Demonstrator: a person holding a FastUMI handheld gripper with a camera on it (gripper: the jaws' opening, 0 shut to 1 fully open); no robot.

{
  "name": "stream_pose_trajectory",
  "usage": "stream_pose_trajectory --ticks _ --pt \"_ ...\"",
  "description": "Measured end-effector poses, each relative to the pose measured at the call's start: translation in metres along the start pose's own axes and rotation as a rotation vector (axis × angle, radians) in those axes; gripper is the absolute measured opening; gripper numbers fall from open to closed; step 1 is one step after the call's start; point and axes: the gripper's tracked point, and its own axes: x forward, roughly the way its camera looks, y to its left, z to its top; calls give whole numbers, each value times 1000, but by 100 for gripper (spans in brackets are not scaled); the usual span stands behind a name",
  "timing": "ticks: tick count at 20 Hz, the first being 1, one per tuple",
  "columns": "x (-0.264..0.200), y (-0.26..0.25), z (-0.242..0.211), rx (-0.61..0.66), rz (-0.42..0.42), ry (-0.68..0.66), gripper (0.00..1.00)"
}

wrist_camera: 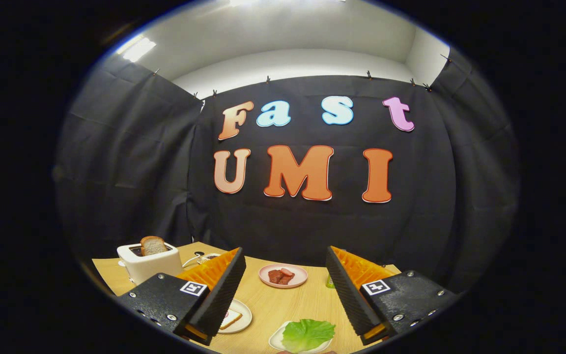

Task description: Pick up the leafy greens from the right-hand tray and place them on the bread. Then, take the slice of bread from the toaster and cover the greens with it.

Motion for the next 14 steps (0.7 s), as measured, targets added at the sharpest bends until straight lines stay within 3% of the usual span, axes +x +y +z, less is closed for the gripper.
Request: stream_pose_trajectory --ticks 3,14 --pt "6 -16 -15 27 -42 68 99" --pt "26 -26 -101 67 -29 384 99"
